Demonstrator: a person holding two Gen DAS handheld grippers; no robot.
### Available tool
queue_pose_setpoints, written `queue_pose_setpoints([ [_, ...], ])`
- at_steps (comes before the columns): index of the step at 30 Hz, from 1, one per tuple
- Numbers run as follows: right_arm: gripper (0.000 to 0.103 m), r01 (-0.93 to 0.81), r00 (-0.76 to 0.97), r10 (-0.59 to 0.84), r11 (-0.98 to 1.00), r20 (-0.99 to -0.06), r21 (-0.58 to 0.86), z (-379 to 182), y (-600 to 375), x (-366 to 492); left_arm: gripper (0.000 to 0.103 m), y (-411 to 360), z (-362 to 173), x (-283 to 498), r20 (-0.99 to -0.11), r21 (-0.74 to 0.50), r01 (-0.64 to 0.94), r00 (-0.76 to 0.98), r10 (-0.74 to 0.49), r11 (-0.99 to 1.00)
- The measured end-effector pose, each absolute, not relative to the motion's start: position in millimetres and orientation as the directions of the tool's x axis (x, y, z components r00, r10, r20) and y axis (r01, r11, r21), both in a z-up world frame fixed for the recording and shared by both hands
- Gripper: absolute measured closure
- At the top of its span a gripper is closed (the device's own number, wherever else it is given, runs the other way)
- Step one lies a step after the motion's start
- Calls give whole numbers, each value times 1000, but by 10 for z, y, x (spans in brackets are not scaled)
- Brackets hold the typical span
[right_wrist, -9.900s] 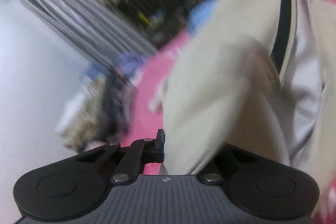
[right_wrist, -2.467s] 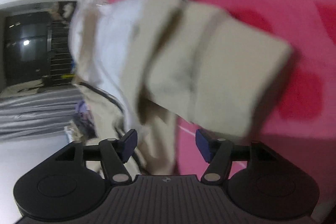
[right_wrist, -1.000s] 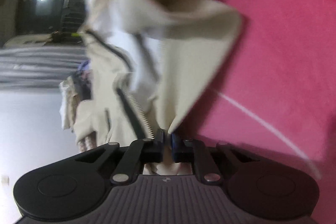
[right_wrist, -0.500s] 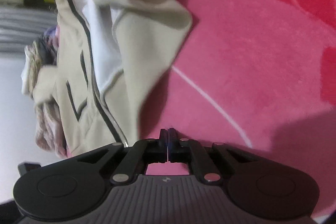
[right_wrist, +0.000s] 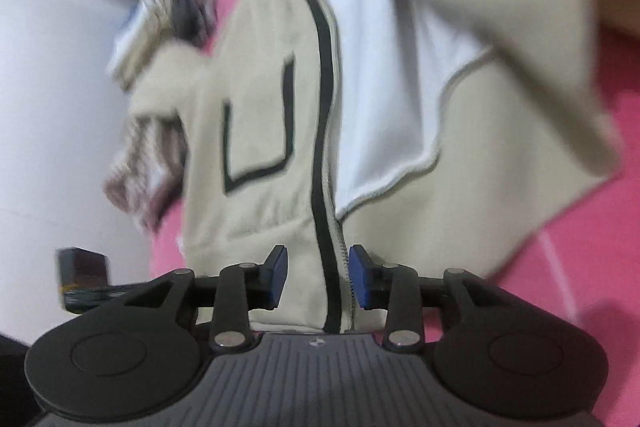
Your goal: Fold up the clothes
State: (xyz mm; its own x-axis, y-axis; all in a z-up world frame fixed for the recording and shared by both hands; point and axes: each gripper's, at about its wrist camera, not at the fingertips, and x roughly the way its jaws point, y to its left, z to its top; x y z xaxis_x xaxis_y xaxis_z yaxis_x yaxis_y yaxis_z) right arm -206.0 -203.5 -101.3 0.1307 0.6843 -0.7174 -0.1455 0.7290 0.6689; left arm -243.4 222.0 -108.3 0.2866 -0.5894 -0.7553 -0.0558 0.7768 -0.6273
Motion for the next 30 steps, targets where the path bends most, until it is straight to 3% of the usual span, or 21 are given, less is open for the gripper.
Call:
queue_pose_setpoints([
  [6,66,-236,57,649,747,-758,622,-1128,-1834,-2094,72,2224,-1121,-2478,-744,-631,-46,318,-588,774],
  [10,72,-268,58,628,759,-776,594,-1119,-1820,-2119,72,2257,-1139,-2489,-733,-644,-46,321,-599,764],
  [18,69,-188,129,609,790,-782,584,-1137,-1767,-2113,72,2223,-1110,-2542,-738,-620,-2,340,-582,785],
  [24,64,-45,216,675,728,-705,684,-1239,-1922,-2098,72,2260,-1125,-2573,-731,-619,20,351,-586,785],
  [30,65,48,91,761,641,-643,766,-1534,-1936,-2048,72,2284,-1145,-2567,-723,-635,3,352,-595,773],
])
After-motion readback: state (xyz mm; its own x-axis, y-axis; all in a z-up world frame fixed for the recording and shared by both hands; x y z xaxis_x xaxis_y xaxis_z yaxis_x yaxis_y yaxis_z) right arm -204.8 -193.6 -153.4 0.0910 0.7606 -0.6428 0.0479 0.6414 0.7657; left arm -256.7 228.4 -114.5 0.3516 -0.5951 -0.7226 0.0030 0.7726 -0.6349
